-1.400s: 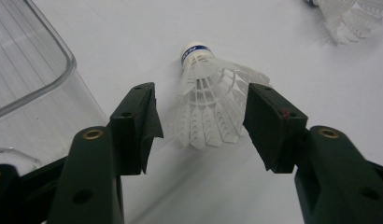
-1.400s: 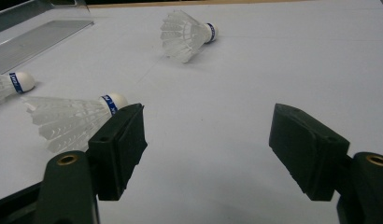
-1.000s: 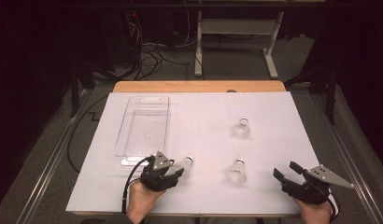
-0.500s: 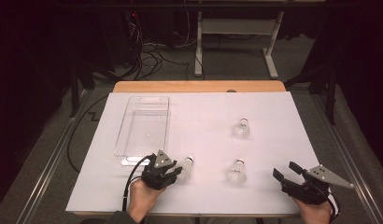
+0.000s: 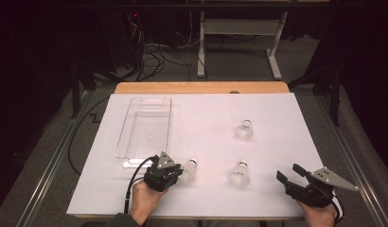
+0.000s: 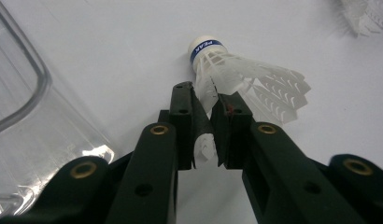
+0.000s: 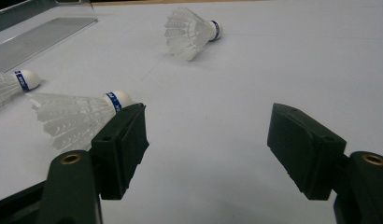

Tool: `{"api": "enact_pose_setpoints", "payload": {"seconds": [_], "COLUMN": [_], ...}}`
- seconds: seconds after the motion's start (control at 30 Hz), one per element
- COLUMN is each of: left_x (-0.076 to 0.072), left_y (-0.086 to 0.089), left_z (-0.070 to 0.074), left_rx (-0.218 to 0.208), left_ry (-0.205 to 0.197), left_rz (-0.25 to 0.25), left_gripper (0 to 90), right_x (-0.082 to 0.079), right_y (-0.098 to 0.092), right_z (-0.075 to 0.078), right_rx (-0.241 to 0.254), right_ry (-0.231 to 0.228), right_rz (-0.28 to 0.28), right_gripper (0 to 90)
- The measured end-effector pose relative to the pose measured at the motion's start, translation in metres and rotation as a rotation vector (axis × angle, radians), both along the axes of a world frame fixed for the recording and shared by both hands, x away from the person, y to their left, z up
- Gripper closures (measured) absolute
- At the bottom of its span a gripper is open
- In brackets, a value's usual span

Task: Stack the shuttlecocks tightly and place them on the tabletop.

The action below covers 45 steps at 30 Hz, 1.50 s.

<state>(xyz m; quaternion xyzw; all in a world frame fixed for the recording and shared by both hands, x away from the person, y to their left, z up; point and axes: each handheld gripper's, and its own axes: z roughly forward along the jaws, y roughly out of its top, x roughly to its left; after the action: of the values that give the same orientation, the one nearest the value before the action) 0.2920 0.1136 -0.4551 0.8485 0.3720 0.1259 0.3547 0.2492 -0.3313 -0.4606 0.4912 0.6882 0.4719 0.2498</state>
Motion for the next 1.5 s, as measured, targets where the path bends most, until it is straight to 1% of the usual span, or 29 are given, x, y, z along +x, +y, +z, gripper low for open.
{"api": "enact_pose_setpoints", "payload": {"seconds": [0.2,0.33,0.4,0.43,0.53,0.6,0.8,1.0,1.1,1.23,1.33,1.43,1.5], "left_x": [0.000,0.001,0.000,0.000,-0.003,-0.003,-0.002,-0.001,0.001,0.005,0.009,0.012,0.014], "left_y": [-0.002,-0.001,-0.001,0.000,0.001,0.002,0.004,0.005,0.004,0.003,0.003,0.003,0.002], "left_z": [0.000,0.000,0.001,0.002,0.006,0.008,0.010,0.018,0.023,0.029,0.032,0.036,0.038], "left_rx": [0.003,0.000,-0.013,-0.027,-0.046,-0.060,-0.067,-0.073,-0.068,-0.064,-0.071,-0.061,-0.061], "left_ry": [0.005,0.011,0.013,0.012,0.004,0.010,0.030,0.022,0.020,0.024,0.038,0.045,0.046], "left_rz": [-0.012,-0.017,-0.021,-0.025,-0.033,-0.035,-0.039,-0.035,-0.035,-0.033,-0.030,-0.029,-0.026], "left_gripper": [87.0,88.9,89.1,89.1,89.1,89.1,89.1,89.0,89.0,89.0,89.0,89.0,89.0], "right_x": [0.000,0.000,0.000,0.000,0.000,0.000,0.000,0.000,0.000,0.000,0.000,-0.001,0.000], "right_y": [0.000,0.000,0.000,0.000,0.000,0.000,0.000,0.000,0.000,0.000,0.000,0.000,0.000], "right_z": [0.000,0.000,0.000,0.000,0.000,0.000,0.000,0.000,0.000,0.000,0.000,0.000,0.000], "right_rx": [0.000,0.000,0.000,0.001,0.003,0.004,0.005,0.006,0.007,0.007,0.006,0.006,0.006], "right_ry": [0.000,0.000,0.001,0.000,0.000,-0.001,-0.001,0.000,0.000,0.000,0.000,-0.001,0.000], "right_rz": [0.003,0.005,0.005,0.005,0.003,0.004,0.007,0.005,0.005,0.005,0.007,0.006,0.005], "right_gripper": [28.9,28.9,28.9,28.9,28.9,28.9,28.9,28.9,28.9,28.9,29.0,28.9,28.9]}}
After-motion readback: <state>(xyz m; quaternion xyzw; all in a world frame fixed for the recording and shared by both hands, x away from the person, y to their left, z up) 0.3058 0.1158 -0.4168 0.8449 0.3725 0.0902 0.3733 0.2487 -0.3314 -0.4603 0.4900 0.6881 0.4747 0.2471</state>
